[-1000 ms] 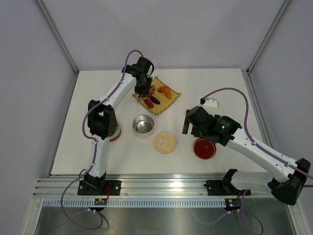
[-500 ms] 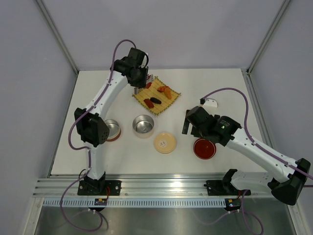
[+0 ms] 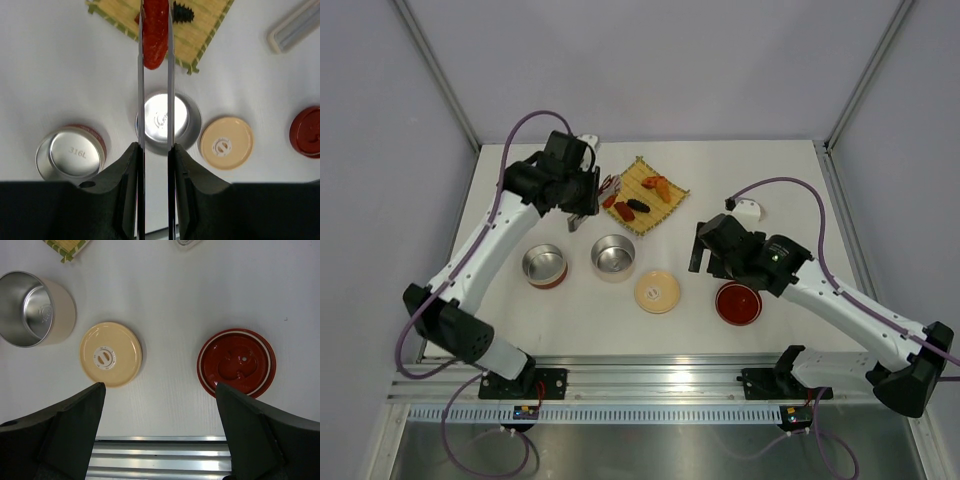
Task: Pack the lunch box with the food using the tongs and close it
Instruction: Place the fake food in the packing box.
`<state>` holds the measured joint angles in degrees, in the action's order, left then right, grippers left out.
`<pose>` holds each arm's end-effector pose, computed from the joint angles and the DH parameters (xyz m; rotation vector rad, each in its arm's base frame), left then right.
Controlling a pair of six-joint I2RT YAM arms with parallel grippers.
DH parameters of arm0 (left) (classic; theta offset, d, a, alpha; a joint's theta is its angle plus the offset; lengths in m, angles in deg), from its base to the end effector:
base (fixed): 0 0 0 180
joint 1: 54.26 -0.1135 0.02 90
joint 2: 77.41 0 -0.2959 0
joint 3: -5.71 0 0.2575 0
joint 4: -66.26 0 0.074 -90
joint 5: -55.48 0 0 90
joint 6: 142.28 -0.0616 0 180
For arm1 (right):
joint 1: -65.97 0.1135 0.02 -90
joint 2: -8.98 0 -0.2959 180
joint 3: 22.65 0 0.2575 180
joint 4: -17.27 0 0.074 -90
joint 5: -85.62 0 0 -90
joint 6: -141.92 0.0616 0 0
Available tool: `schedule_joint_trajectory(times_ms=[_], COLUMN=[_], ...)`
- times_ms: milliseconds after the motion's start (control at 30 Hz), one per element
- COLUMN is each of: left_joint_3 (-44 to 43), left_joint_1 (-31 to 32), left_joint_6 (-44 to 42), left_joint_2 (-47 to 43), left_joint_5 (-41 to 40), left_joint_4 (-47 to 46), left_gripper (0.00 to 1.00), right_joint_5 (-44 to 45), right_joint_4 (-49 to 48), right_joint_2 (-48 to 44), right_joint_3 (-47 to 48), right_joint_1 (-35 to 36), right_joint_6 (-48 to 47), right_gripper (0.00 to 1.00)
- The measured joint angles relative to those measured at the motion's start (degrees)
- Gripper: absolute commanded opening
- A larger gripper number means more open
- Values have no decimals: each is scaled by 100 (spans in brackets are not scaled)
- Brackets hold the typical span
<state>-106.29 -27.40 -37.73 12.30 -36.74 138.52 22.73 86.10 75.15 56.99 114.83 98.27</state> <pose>0.3079 -0.1533 0.4033 0.2466 2.4489 -0.2724 0.1686 0.1503 0.3382 0.1274 2.3954 0.1621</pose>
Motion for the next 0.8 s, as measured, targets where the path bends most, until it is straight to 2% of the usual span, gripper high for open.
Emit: schedule_joint_trajectory(times_ms=[200,400,600,800], left_joint_3=[1650,2586,3237,3493], left_joint_1=[227,221,221,221], left_joint_6=[393,800,1154,1360], left_joint_2=[-1497,-2533,-2636,-2559], left_joint_5=[74,92,267,341], left_joint_4=[129,105,-170,-466], left_gripper=[0,0,0,0], right_joint_5=[-118,-160,-269,-271], right_joint_4=[-142,-245,-326,-319], right_joint_2=[153,258,269,256], right_joint_3=[63,98,98,98], right_joint_1=[0,0,2,4], right_joint_6=[-96,-181,-192,-173], right_gripper=[100,99,100,100])
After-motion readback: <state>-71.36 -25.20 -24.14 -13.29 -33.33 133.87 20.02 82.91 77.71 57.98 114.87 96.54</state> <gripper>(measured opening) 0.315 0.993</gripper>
